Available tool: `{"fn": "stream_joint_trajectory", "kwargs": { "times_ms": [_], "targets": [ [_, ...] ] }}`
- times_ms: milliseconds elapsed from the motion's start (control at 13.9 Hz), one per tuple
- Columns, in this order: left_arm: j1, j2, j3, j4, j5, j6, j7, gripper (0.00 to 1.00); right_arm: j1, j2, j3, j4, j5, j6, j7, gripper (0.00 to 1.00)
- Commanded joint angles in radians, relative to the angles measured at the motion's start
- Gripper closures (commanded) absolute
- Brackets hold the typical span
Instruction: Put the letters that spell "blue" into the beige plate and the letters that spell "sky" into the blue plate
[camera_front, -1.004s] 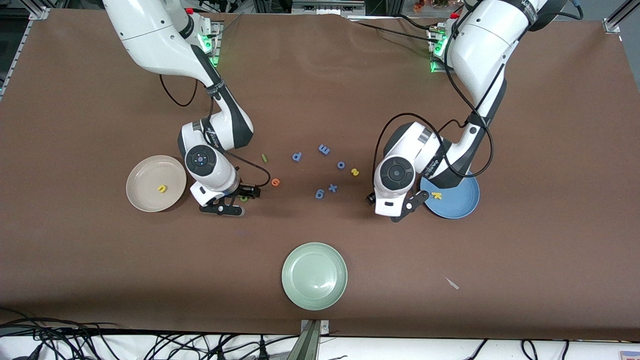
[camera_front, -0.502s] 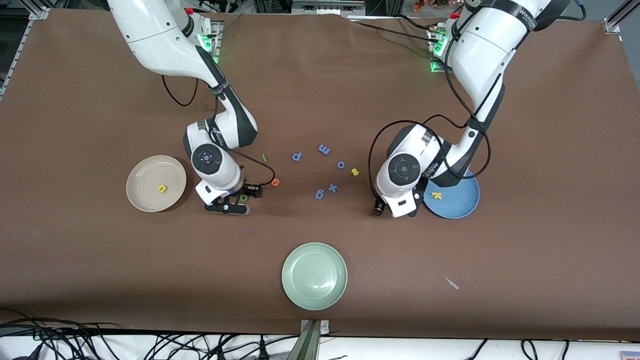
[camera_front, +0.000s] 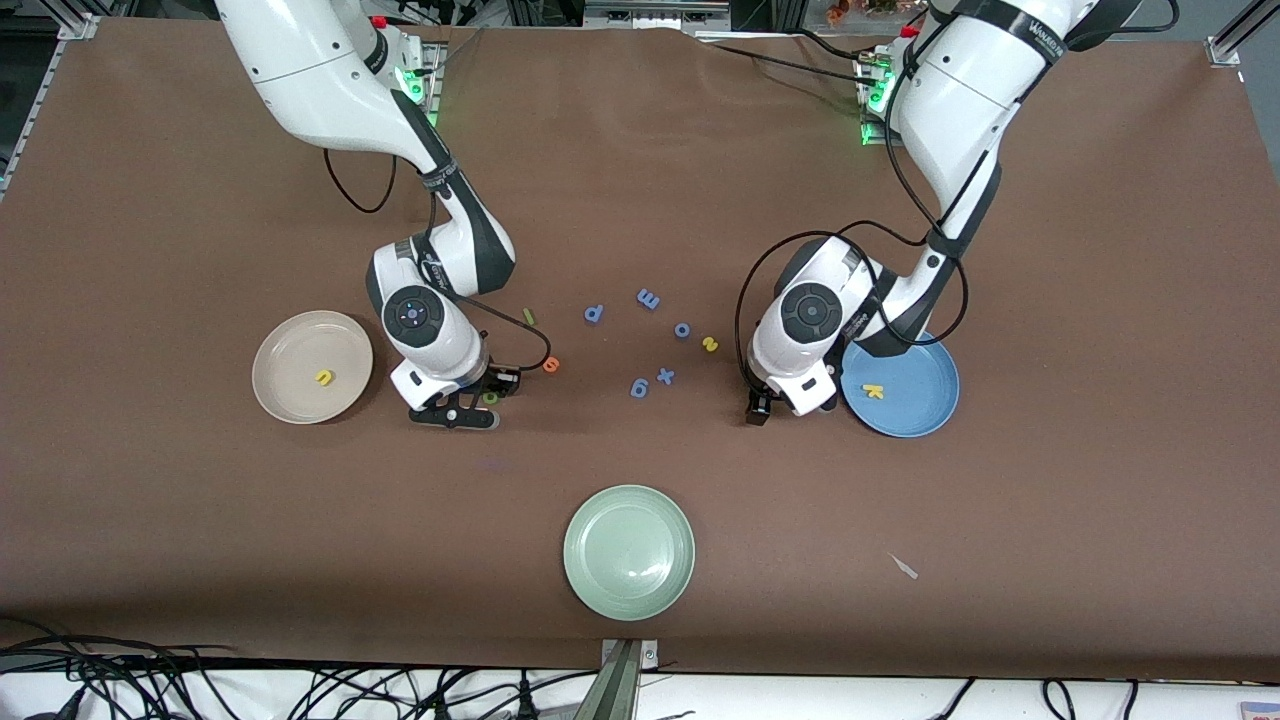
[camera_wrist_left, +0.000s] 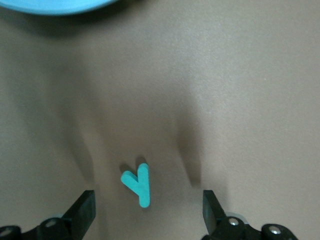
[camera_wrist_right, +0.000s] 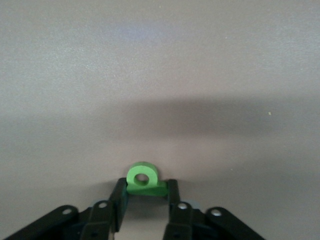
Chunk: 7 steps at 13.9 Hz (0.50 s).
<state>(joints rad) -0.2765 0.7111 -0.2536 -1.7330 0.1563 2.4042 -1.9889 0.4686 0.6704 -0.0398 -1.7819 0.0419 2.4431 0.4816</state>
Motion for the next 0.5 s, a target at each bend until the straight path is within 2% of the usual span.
{"fn": "stream_joint_trajectory", "kwargs": {
  "times_ms": [0, 143, 287, 430],
  "targets": [
    [0.002, -0.045, 0.007, -0.054, -0.006, 0.018, -0.021, 0.07, 0.002, 0.011, 0.0, -0.002, 0.018, 0.01, 0.006, 0.69],
    [0.002, -0.041, 0.007, -0.054, -0.006, 0.018, -0.021, 0.12, -0.001, 0.005, -0.002, 0.009, 0.018, 0.007, -0.009, 0.72],
    [0.0, -0.036, 0.007, -0.056, -0.006, 0.018, -0.021, 0.17, -0.004, -0.014, -0.008, 0.022, 0.016, -0.053, -0.02, 0.72],
    [0.0, -0.035, 0.007, -0.054, -0.006, 0.018, -0.021, 0.29, -0.01, -0.041, -0.031, 0.026, 0.016, -0.11, -0.078, 0.72]
  ]
}}
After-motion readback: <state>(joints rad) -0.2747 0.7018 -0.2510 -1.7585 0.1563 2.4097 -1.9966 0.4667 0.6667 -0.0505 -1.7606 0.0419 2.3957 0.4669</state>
